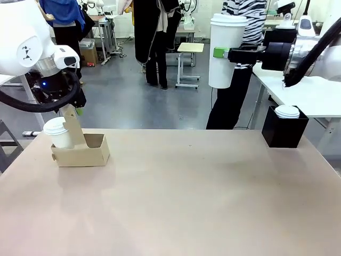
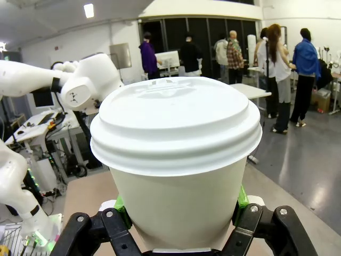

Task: Pour a drink into a cup and package it in a carrier.
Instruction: Position the Cup Carrier in the center of the table, then insert the held 600 ml Paper Cup into the Cup Carrier.

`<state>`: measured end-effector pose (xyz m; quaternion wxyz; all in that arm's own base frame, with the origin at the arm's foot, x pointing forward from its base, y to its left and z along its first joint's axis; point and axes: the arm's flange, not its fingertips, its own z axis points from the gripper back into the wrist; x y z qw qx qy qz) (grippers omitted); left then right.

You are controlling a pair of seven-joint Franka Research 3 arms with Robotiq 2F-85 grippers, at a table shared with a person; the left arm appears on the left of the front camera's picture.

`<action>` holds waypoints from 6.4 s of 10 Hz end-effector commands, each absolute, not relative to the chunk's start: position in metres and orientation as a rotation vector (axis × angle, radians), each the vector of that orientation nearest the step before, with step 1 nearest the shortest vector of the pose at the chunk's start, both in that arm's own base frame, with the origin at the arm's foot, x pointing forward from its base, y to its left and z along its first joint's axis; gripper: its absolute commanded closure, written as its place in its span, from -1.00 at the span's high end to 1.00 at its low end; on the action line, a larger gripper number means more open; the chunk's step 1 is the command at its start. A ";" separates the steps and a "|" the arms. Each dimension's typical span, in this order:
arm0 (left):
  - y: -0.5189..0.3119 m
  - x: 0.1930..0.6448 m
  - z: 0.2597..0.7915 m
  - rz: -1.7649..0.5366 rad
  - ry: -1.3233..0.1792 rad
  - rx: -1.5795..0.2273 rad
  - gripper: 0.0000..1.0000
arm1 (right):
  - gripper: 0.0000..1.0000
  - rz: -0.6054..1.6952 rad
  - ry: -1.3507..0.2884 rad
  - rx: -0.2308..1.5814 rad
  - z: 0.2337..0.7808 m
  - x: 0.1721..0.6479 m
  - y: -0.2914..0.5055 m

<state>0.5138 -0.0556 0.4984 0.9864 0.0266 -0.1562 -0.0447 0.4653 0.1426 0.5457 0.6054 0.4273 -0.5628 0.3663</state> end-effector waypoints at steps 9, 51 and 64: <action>-0.071 0.514 0.501 -0.040 -0.310 0.046 -1.00 | 0.61 0.847 -1.327 0.997 0.551 0.467 0.146; -0.148 0.309 0.599 -0.795 -0.286 -0.345 1.00 | 0.61 1.060 -0.916 1.314 0.420 0.483 0.207; -0.043 0.318 0.491 -1.341 -0.574 -0.338 1.00 | 0.61 1.206 -1.033 1.521 0.340 0.464 0.235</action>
